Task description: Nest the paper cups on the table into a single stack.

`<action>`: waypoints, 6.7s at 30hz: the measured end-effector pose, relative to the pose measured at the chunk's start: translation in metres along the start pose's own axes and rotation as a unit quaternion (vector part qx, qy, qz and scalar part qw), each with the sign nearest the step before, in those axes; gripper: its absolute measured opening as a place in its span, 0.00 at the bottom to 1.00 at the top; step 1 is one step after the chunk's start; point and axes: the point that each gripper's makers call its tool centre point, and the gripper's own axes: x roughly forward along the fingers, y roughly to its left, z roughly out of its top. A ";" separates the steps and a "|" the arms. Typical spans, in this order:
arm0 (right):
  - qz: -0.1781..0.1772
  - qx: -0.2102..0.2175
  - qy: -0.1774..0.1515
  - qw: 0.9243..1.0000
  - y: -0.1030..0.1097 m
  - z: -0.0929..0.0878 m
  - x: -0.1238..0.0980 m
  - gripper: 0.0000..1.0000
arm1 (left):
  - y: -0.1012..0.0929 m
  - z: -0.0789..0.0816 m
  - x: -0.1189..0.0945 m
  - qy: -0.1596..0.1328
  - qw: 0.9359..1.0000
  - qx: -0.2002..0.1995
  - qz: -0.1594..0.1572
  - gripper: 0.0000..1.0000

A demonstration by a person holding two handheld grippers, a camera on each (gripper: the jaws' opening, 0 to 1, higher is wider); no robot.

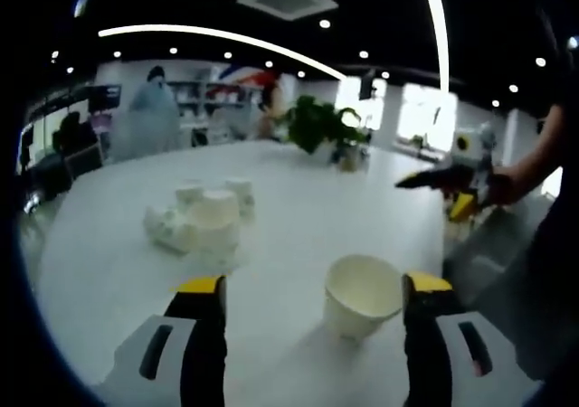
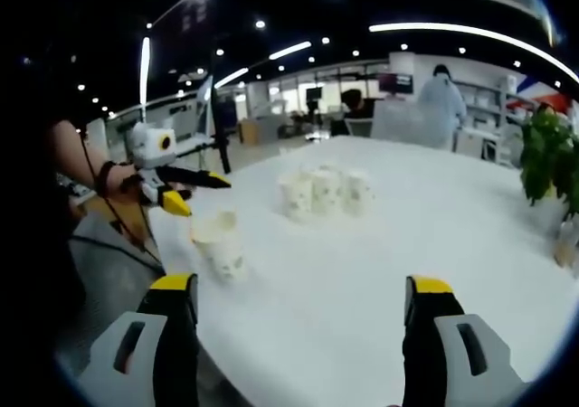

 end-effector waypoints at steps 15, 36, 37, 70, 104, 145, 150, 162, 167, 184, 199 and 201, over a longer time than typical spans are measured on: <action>0.006 -0.001 -0.001 1.000 0.004 0.002 0.006 0.93 | 0.025 0.000 -0.017 -0.002 0.999 -0.011 0.044 0.94; 0.024 -0.024 -0.003 0.999 0.004 0.022 0.022 0.93 | 0.042 0.001 -0.028 -0.010 0.997 -0.022 0.070 0.98; 0.029 -0.031 -0.005 0.999 0.003 0.027 0.025 0.93 | 0.042 0.001 -0.028 -0.011 0.997 -0.022 0.070 0.98; 0.257 -0.338 0.092 0.901 0.030 0.087 0.209 0.59 | 0.059 -0.009 -0.029 0.001 0.994 -0.044 0.095 0.98; 0.312 -0.382 0.170 0.853 0.026 0.055 0.248 0.10 | 0.065 -0.017 -0.034 0.007 0.993 -0.059 0.106 0.98; 0.316 -0.422 0.159 0.835 0.036 0.069 0.207 0.00 | 0.062 -0.015 -0.044 0.003 0.993 -0.054 0.105 0.98; 0.305 -0.421 0.145 0.842 0.035 0.081 0.193 0.00 | 0.061 -0.014 -0.047 0.003 0.993 -0.053 0.106 0.98; 0.285 -0.399 0.104 0.865 0.046 0.119 0.165 0.00 | 0.058 -0.006 -0.044 -0.004 0.994 -0.049 0.101 0.98; 0.276 -0.381 0.083 0.878 0.049 0.138 0.150 0.00 | 0.058 -0.005 -0.044 -0.004 0.994 -0.047 0.100 0.98; 0.264 -0.350 0.040 0.898 0.067 0.168 0.105 0.00 | 0.058 -0.001 -0.041 -0.007 0.994 -0.043 0.097 0.98; 0.312 -0.354 0.045 0.880 0.116 0.150 0.077 0.00 | 0.057 0.000 -0.044 -0.005 0.995 -0.041 0.096 0.98; 0.318 -0.361 0.051 0.875 0.120 0.143 0.074 0.00 | 0.058 0.000 -0.045 -0.005 0.994 -0.041 0.097 0.98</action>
